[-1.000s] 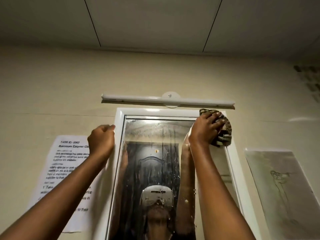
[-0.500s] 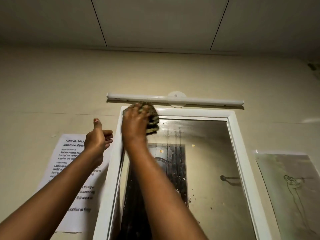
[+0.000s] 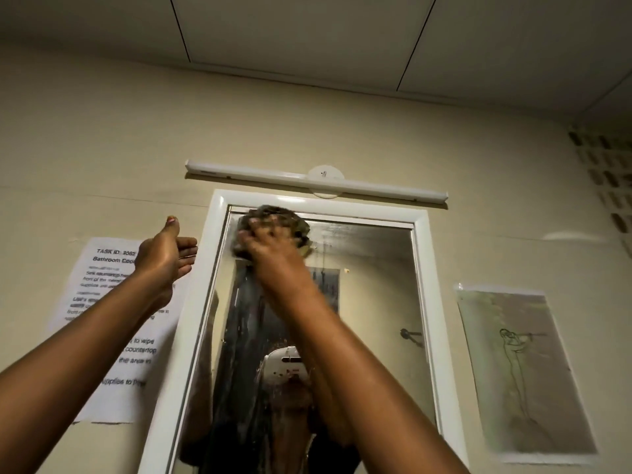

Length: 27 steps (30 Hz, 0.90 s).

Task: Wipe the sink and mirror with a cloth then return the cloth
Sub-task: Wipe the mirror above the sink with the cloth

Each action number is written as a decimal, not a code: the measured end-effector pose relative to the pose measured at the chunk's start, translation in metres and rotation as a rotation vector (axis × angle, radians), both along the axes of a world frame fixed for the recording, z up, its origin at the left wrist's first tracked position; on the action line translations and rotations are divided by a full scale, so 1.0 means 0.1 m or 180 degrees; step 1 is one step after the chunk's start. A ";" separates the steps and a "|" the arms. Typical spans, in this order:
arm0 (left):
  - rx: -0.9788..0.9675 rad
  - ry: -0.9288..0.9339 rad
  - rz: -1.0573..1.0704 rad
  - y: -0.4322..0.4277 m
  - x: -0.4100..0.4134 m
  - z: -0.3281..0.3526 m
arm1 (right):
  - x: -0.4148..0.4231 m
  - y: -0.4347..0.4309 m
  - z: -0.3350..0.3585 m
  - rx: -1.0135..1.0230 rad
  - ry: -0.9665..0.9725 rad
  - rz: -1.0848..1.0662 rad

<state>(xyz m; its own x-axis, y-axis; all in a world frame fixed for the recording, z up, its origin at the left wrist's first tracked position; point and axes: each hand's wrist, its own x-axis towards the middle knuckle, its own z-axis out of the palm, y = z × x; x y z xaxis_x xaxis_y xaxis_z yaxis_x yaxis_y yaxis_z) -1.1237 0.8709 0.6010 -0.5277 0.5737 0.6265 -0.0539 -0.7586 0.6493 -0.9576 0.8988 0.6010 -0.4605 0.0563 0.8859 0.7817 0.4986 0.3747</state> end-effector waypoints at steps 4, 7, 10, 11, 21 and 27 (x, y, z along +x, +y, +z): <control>0.0002 -0.0052 0.0135 0.00 0.03 -0.01 | 0.90 -0.04 0.03 -0.0380 0.0793 -0.0260; -0.0014 -0.0114 0.0267 0.01 0.03 -0.05 | 1.35 -0.01 -0.12 -0.0513 0.1499 -0.0272; -0.0040 -0.0128 0.0320 0.00 0.06 -0.08 | 1.63 0.05 -0.39 -0.0497 0.1925 -0.0551; -0.0048 -0.0116 0.0329 -0.01 0.06 -0.09 | 1.64 0.08 -0.50 -0.0449 0.2064 -0.0674; -0.0110 0.0158 0.0116 -0.13 0.06 -0.13 | 0.76 -0.04 -0.52 -0.0577 0.2743 -0.0425; -0.0135 0.0288 -0.0410 -0.22 0.04 -0.18 | -0.10 -0.18 -0.39 -0.0507 0.1592 -0.0178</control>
<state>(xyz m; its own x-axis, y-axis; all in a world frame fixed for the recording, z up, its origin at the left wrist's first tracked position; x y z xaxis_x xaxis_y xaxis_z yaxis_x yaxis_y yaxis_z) -1.1199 0.8488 0.5833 -0.3907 0.6599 0.6418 -0.0887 -0.7209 0.6873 -0.9672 0.8812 0.5617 0.0239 0.2206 0.9751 0.8727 0.4712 -0.1280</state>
